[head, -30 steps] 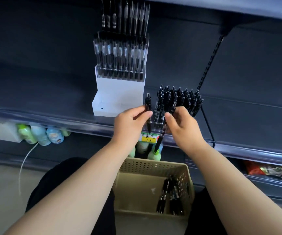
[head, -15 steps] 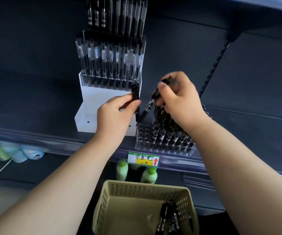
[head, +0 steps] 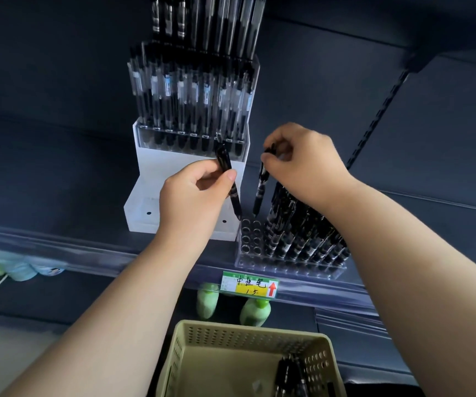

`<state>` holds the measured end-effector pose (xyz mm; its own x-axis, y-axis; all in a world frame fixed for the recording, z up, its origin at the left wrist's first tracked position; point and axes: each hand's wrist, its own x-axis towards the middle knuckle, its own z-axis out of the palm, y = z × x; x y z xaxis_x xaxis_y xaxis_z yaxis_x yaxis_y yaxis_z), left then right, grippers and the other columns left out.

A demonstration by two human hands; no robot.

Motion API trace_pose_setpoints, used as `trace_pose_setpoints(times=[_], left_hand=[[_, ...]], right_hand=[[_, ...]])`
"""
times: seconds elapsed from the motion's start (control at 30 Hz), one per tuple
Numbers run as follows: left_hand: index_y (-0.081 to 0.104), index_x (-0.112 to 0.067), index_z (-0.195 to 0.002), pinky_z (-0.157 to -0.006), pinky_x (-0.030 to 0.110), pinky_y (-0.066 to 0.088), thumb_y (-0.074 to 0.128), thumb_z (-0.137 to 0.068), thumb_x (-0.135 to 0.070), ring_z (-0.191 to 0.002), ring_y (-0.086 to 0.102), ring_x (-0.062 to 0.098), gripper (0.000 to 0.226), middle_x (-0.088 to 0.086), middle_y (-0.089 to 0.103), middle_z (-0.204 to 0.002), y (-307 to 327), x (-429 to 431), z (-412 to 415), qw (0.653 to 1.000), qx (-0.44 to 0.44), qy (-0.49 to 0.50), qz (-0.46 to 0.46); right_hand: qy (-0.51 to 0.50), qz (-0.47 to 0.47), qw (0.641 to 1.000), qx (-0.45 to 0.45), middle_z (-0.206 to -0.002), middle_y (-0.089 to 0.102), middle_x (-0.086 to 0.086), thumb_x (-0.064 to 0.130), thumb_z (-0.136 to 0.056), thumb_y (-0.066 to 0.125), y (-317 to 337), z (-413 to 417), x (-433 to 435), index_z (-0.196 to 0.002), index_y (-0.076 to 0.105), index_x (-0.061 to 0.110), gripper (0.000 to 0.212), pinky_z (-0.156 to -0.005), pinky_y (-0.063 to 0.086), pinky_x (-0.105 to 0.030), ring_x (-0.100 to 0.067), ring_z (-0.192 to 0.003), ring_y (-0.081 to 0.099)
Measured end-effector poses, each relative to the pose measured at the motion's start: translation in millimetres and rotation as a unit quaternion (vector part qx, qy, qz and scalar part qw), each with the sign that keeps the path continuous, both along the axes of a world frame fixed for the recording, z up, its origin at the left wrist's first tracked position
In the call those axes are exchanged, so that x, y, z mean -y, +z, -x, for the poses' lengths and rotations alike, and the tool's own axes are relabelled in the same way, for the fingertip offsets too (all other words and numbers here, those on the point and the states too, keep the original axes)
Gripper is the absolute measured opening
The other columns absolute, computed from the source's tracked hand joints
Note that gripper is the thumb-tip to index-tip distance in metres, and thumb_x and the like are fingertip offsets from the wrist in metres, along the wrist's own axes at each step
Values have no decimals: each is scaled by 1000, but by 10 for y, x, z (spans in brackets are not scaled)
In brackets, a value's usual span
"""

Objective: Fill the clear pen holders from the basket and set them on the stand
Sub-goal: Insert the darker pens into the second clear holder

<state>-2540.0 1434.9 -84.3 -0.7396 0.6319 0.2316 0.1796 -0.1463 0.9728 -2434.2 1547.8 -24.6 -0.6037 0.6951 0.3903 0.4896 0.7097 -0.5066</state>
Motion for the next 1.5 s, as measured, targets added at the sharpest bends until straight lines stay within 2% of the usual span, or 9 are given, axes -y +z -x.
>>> trace_pose_setpoints(times=[0.3, 0.47, 0.6, 0.8, 0.97, 1.07, 1.2, 1.37, 1.5], left_hand=[[72, -25, -88, -84, 37, 55, 68, -83, -19, -83, 69, 12, 9, -9, 72, -82, 16, -11, -33, 1000, 0, -5, -6], [71, -24, -88, -85, 38, 55, 68, -83, -20, -84, 69, 13, 8, -8, 72, -82, 16, -27, -41, 1000, 2, -4, -7], [70, -30, -85, -84, 38, 55, 68, -83, -20, -84, 69, 12, 10, -10, 72, -82, 13, -43, -37, 1000, 0, 0, -6], [71, -22, -90, -83, 39, 56, 69, -82, -22, -78, 68, 10, 8, -7, 71, -80, 1, -91, -83, 1000, -8, -6, -9], [70, -28, -83, -83, 42, 55, 71, -81, -22, -81, 68, 19, 7, -5, 71, -80, -12, -136, -140, 1000, -20, -19, -4], [70, -28, -83, -80, 36, 56, 71, -80, -23, -77, 68, 15, 7, -9, 71, -78, -27, -160, -155, 999, -41, -18, 9], [73, -20, -91, -79, 27, 55, 73, -79, -22, -77, 67, 10, 13, -10, 71, -81, -45, -196, -183, 998, -60, -22, 20], [73, -19, -94, -72, 10, 50, 75, -77, -22, -73, 63, -4, 18, -16, 69, -81, -90, -244, -232, 993, -105, -27, 37], [72, -20, -88, -65, 0, 43, 76, -76, -21, -71, 59, -11, 13, -22, 63, -71, -171, -290, -261, 982, -171, -21, 81]], right_hand=[[4, -5, 997, 83, -71, 56, 15, 25, -82, 61, -1, 33, -34, -85, 60, 28, 4, -72, 54, -32, -9, -74, 57], [-4, -10, 988, 157, -82, 60, 10, 27, -83, 60, 9, 31, -37, -89, 65, 26, 8, -87, 49, -38, -18, -90, 59], [-1, -6, 981, 194, -90, 63, 10, 25, -83, 59, 34, 26, -23, -91, 66, 28, 11, -94, 45, -38, -16, -96, 59], [4, -1, 980, 201, -86, 62, 12, 20, -81, 60, 87, 12, -31, -87, 65, 30, 12, -95, 44, -37, -14, -94, 59], [-17, -57, 962, 265, -93, 66, 7, 24, -84, 58, 153, -7, -31, -88, 67, 25, 11, -89, 40, -30, -19, -95, 58], [-21, -78, 951, 298, -97, 66, 5, 27, -85, 55, 189, -16, -20, -90, 69, 23, 15, -87, 38, -30, -20, -98, 57], [-7, -64, 954, 294, -98, 67, 3, 23, -85, 54, 205, -14, -4, -92, 70, 21, 17, -91, 44, -34, -21, -97, 58], [10, -37, 973, 226, -95, 67, 8, 21, -81, 56, 185, -52, 13, -80, 63, 32, 14, -91, 46, -36, -18, -96, 59], [9, -40, 980, 196, -92, 66, 8, 16, -81, 54, 176, -101, 20, -78, 62, 32, 19, -88, 47, -33, -17, -94, 59]])
